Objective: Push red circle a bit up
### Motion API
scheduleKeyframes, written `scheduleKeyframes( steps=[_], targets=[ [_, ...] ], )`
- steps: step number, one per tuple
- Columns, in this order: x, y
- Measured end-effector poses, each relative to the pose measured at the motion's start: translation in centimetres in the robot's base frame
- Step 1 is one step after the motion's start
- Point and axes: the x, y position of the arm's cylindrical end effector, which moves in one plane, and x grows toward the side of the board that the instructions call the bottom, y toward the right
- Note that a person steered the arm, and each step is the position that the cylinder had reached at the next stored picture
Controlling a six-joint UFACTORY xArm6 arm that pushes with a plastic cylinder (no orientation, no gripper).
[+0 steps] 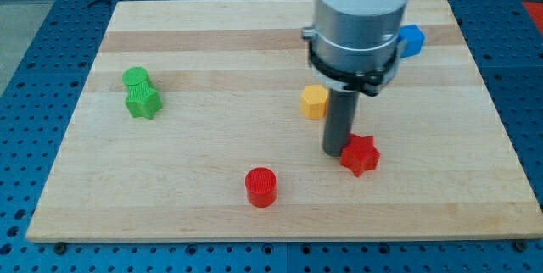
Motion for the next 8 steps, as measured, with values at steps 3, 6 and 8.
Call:
scheduleKeyframes(
  steps=[3, 6, 8],
  targets=[
    [0.0, 2.3],
    [0.3, -7.2],
    [0.6, -12.7]
  ],
)
